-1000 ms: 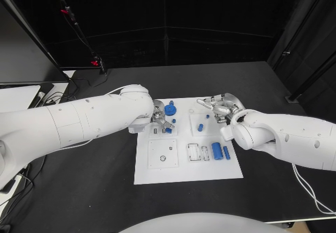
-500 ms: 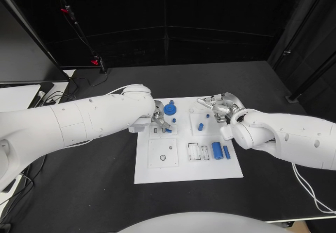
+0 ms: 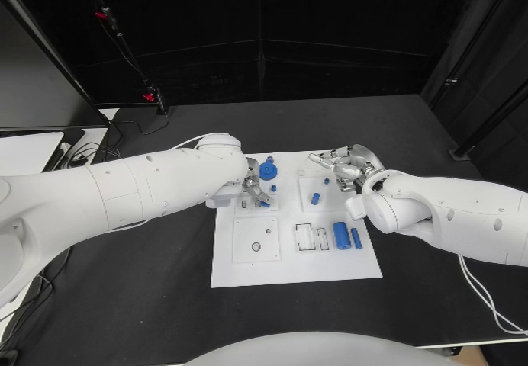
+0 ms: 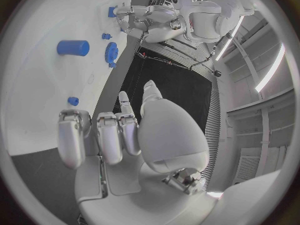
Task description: Assemble the parts on the task board
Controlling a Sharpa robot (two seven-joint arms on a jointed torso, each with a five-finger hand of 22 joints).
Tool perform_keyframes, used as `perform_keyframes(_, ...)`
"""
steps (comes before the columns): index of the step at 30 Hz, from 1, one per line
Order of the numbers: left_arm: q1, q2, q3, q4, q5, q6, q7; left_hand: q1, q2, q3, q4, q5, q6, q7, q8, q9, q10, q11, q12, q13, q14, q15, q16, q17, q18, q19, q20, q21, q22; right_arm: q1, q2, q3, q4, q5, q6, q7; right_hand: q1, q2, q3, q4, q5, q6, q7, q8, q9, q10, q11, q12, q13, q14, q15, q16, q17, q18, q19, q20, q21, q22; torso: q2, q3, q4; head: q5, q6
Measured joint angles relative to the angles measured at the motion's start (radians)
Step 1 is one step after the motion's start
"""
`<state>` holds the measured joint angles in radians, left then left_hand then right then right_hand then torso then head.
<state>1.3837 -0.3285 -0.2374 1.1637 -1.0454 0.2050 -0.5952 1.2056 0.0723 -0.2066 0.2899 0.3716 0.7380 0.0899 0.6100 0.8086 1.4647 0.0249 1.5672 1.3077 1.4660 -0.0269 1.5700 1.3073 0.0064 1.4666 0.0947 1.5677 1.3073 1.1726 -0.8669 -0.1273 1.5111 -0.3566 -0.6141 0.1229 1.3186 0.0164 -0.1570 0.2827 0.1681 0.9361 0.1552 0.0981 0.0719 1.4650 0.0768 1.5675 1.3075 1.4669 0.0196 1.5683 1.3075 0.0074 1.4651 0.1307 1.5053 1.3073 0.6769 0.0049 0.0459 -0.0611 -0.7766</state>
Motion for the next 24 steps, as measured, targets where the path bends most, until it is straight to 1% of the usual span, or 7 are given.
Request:
perform_keyframes(2,-0.001,0.003,0.0,-0.002,0.0,0.0,0.0,0.001,0.001,0.001,-0.001,0.0,0.0,0.0,-0.001,-0.001,0.0,0.0,0.0,0.0,0.0,0.0,0.0,0.0,0.0,0.0,0.0,0.0,0.0,0.0,0.0,0.0,0.0,0.0,0.0,0.0,0.0,0.0,0.0,0.0,0.0,0.0,0.0,0.0,0.0,0.0,0.0,0.0,0.0,0.0,0.0,0.0,0.0,0.0,0.0,0.0,0.0,0.0,0.0,0.0,0.0,-0.001,0.0)
perform_keyframes(3,-0.002,0.005,0.0,-0.002,0.0,0.0,0.001,0.006,0.006,0.001,-0.001,0.0,0.0,0.0,-0.004,-0.001,0.0,0.0,0.0,0.0,0.0,0.0,0.0,0.0,0.0,0.0,0.0,0.0,0.0,0.0,0.0,0.0,0.0,0.0,0.0,0.0,0.0,0.0,0.0,0.0,0.0,0.0,0.0,0.0,0.0,0.0,0.0,0.0,0.0,0.0,0.0,0.0,0.0,0.0,0.0,0.0,0.0,0.0,0.0,0.0,0.0,-0.001,-0.001)
perform_keyframes(10,-0.004,0.013,0.0,-0.008,-0.001,0.0,0.001,0.006,0.006,0.004,-0.004,0.0,0.0,0.0,-0.004,-0.002,0.0,0.0,0.0,0.0,0.0,0.0,0.0,0.0,0.0,0.0,0.0,0.0,0.0,0.0,0.001,0.0,0.0,0.0,0.0,0.0,0.0,0.0,0.0,0.0,0.0,0.0,0.0,0.0,0.0,0.0,0.0,0.0,0.0,0.0,0.0,0.0,0.0,0.0,0.0,0.0,0.0,0.0,0.0,-0.0001,0.0,-0.003,-0.003)
perform_keyframes(11,-0.004,0.014,0.0,-0.008,-0.001,-0.001,0.001,0.01,0.01,0.004,-0.004,0.0,0.0,0.0,-0.004,-0.002,0.0,0.0,0.0,0.0,0.0,0.0,0.0,0.0,0.0,0.0,0.0,0.0,0.0,0.0,0.001,0.0,0.0,0.0,0.0,0.0,0.0,0.0,0.0,0.0,0.0,0.0,0.0,0.0,0.0,0.0,0.0,0.0,0.0,0.0,0.0,0.0,0.0,0.0,0.0,0.0,0.0,0.0,0.0,-0.0001,0.0,-0.003,-0.003)
perform_keyframes(24,-0.006,0.022,0.0,-0.011,-0.001,-0.001,-0.005,0.01,0.01,0.007,-0.001,0.0,0.0,0.0,-0.004,-0.003,0.0,0.0,0.0,0.0,0.0,0.0,0.0,0.0,0.0,0.0,0.0,0.0,0.0,0.0,0.002,0.0,0.0,0.0,0.0,0.0,0.0,0.0,0.0,0.0,0.0,0.0,0.0,0.0,0.0,0.0,0.0,0.0,0.0,0.0,0.0,0.0,0.0,0.0,0.0,0.0,0.0,0.0,0.0,-0.0001,0.0,-0.003,-0.003)
